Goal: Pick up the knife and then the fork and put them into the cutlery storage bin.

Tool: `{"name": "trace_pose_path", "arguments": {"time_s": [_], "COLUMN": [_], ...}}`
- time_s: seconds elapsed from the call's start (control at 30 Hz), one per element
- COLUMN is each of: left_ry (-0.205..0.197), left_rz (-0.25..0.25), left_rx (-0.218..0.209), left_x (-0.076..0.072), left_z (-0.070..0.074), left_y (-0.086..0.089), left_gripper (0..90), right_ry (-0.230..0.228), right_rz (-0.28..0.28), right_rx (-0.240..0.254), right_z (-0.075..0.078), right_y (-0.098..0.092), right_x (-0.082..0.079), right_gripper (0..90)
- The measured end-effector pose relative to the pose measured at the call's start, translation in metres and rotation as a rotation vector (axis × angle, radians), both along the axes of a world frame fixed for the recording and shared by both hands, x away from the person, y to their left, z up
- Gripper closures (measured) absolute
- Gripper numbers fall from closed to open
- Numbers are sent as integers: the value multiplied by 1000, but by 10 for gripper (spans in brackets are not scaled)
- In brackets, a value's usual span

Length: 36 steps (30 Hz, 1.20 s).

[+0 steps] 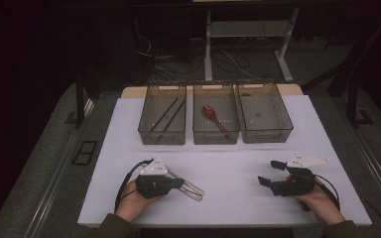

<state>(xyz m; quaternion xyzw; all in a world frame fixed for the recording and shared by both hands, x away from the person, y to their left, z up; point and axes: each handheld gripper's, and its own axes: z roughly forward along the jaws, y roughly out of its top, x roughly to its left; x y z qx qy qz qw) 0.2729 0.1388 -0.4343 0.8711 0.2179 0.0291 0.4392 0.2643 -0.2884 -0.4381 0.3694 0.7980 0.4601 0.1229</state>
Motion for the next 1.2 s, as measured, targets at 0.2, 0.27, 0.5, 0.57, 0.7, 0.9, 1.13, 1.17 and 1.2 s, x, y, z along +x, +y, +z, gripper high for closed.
{"name": "trace_pose_path", "arguments": {"time_s": [0.2, 0.27, 0.5, 0.57, 0.7, 0.9, 1.13, 1.17, 1.2], "left_ry": [5, 3, -6, -11, -17, -35, -38, -38, -42], "left_rz": [-27, -32, -35, -34, -25, -11, 13, 13, 15], "left_rx": [72, 94, 113, 116, 122, 142, 150, 150, 160], "left_x": [4, 5, 10, 13, 18, 29, 44, 44, 47], "left_z": [-8, -11, -15, -15, -14, -14, -13, -13, -13], "left_y": [-17, -22, -30, -33, -37, -46, -56, -56, -57], "left_gripper": [887, 887, 888, 888, 888, 888, 888, 888, 888], "right_ry": [3, 4, 6, 6, 7, 11, 13, 13, 14], "right_rz": [-2, -1, -7, -9, -12, -8, -10, -10, -10], "right_rx": [-2, -1, 12, 14, 17, 13, 14, 15, 15], "right_z": [-1, -1, 0, 0, 0, -1, -1, -1, -1], "right_y": [1, 1, -1, -1, -1, -1, -2, -2, -2], "right_x": [1, 1, 2, 2, 2, 2, 2, 2, 2], "right_gripper": [195, 195, 195, 196, 195, 196, 196, 196, 196]}}
